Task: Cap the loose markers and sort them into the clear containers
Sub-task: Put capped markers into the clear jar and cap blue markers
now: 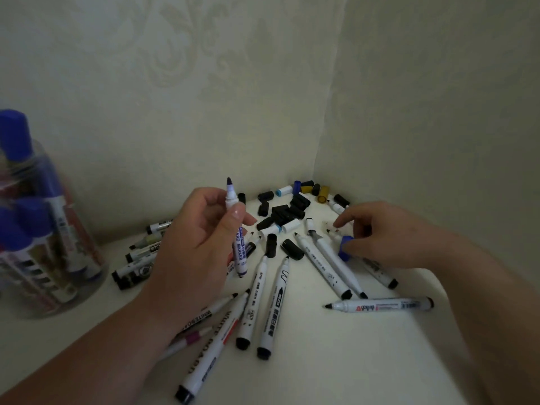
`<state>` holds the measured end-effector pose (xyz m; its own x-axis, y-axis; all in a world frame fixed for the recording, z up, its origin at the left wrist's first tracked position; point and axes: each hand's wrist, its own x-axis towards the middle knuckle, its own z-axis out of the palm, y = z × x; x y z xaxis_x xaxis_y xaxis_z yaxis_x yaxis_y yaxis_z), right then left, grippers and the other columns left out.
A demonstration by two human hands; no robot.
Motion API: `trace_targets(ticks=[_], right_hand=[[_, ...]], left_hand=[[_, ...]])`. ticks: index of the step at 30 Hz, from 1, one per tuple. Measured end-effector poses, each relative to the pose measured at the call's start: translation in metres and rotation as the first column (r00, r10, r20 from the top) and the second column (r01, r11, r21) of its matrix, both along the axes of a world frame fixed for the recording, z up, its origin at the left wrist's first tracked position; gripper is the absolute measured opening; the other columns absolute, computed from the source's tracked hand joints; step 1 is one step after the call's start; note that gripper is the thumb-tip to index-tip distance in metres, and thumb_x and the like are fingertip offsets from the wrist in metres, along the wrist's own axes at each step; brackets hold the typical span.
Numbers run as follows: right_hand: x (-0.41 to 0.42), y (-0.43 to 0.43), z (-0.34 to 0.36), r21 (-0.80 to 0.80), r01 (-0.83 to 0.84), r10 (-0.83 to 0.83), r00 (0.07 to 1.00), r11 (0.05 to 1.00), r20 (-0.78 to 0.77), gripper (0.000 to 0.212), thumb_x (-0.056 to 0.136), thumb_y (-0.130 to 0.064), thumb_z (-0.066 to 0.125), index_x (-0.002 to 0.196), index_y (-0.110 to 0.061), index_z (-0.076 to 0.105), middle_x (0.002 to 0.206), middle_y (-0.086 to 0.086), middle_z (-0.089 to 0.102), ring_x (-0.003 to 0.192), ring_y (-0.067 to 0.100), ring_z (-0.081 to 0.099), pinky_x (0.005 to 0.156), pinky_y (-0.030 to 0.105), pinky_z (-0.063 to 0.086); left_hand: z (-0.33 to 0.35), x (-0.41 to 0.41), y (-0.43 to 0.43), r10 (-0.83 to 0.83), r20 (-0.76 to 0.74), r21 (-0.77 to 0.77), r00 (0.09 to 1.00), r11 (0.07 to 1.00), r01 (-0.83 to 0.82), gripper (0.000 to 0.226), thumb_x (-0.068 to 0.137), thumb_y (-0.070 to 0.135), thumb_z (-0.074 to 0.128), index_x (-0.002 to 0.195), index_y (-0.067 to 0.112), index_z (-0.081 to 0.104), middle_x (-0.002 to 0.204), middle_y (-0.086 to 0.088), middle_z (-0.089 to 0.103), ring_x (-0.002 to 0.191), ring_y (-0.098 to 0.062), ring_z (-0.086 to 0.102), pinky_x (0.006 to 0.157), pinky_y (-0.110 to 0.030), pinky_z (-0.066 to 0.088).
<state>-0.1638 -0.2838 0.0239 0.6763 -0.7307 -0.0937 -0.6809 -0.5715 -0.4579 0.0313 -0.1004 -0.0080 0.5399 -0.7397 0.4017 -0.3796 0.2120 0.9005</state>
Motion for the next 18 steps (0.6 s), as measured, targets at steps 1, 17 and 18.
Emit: trace_targets(ticks=[1, 17, 18], right_hand=[[0.001, -0.001, 0.003, -0.02, 0.03, -0.029, 0.997, 0.999, 0.069, 0.021, 0.088, -0.025, 0.071, 0.107, -0.032, 0.066, 0.076, -0.006, 0.06, 0.062, 0.008, 0.056, 0.059, 0.022, 0.044], [0.132, -0.085, 0.006, -0.299, 0.028, -0.059, 0.994, 0.954, -0.095, 0.026, 0.093, -0.019, 0.065, 0.117, -0.011, 0.07, 0.112, 0.008, 0.069, 0.099, 0.025, 0.065, 0.085, 0.034, 0.055], [0.137, -0.088, 0.004, -0.292, 0.011, -0.041, 0.994, 0.956, -0.099, 0.025, 0.09, -0.021, 0.069, 0.114, -0.012, 0.072, 0.11, 0.008, 0.07, 0.098, 0.024, 0.065, 0.084, 0.033, 0.054]], left_hand=[[0.0, 0.0, -0.001, 0.013, 0.009, 0.0, 1.0, 1.0, -0.013, 0.009, 0.101, 0.027, 0.052, 0.105, 0.024, 0.06, 0.094, 0.01, 0.073, 0.08, -0.017, 0.067, 0.063, -0.014, 0.054], [-0.011, 0.01, -0.006, 0.095, 0.135, 0.002, 0.986, 0.995, -0.097, 0.008, 0.098, 0.036, 0.058, 0.102, 0.04, 0.064, 0.069, 0.019, 0.055, 0.054, 0.001, 0.05, 0.054, -0.013, 0.041], [-0.011, 0.011, -0.006, 0.093, 0.14, 0.005, 0.986, 0.996, -0.094, 0.009, 0.099, 0.036, 0.056, 0.102, 0.04, 0.064, 0.071, 0.022, 0.056, 0.058, 0.003, 0.052, 0.056, -0.011, 0.041]])
